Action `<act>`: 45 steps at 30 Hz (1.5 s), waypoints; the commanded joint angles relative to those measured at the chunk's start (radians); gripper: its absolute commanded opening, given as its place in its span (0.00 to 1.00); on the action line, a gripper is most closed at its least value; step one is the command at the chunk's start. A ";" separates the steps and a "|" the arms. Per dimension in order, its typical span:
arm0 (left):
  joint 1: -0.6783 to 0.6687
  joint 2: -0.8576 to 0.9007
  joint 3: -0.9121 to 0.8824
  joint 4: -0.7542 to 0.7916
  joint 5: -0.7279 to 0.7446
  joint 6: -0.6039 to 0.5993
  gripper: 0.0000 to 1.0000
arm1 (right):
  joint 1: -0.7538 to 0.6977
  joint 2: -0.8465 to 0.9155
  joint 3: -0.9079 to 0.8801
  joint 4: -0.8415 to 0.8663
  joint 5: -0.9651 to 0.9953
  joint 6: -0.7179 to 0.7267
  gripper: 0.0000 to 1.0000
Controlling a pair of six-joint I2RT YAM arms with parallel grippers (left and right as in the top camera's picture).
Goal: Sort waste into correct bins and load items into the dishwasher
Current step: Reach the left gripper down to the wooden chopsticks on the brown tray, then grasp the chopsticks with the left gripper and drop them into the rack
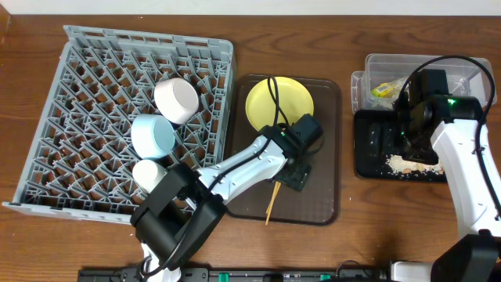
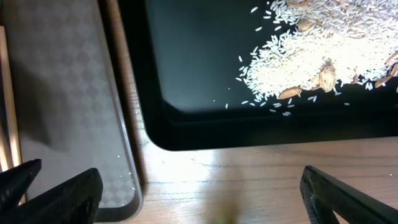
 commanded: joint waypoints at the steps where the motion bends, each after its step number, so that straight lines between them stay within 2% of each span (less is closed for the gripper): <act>1: 0.002 0.012 -0.037 0.012 -0.023 -0.003 0.72 | -0.001 -0.019 0.009 -0.003 0.002 0.011 0.99; 6: 0.001 0.012 -0.045 0.014 -0.007 -0.019 0.55 | -0.001 -0.019 0.009 -0.005 0.002 0.011 0.99; 15: -0.009 0.065 -0.069 0.014 0.033 -0.025 0.52 | -0.001 -0.019 0.009 -0.005 0.002 0.011 0.99; 16: -0.009 0.073 -0.074 0.014 0.055 -0.025 0.49 | -0.001 -0.019 0.009 -0.006 0.002 0.010 0.99; 19: -0.010 0.080 -0.076 0.014 0.084 -0.027 0.23 | -0.001 -0.019 0.009 -0.005 0.002 0.010 0.99; 21: -0.010 0.075 -0.075 0.015 0.087 -0.029 0.19 | -0.001 -0.019 0.009 -0.005 0.002 0.011 0.99; 24: -0.010 0.074 -0.074 0.014 0.087 -0.029 0.19 | -0.001 -0.019 0.009 -0.005 0.002 0.010 0.99; 25: -0.010 0.074 -0.074 0.014 0.087 -0.029 0.14 | -0.001 -0.019 0.009 -0.005 0.002 0.010 0.99; 31: -0.010 0.058 -0.064 0.011 0.086 -0.028 0.06 | -0.001 -0.019 0.009 -0.009 0.002 0.010 0.99; 39: -0.010 -0.069 -0.046 0.002 0.079 -0.028 0.06 | -0.001 -0.019 0.009 -0.010 0.002 0.010 0.99; 45: 0.001 -0.207 -0.046 -0.063 -0.023 -0.003 0.06 | -0.001 -0.019 0.009 -0.010 0.002 0.010 0.99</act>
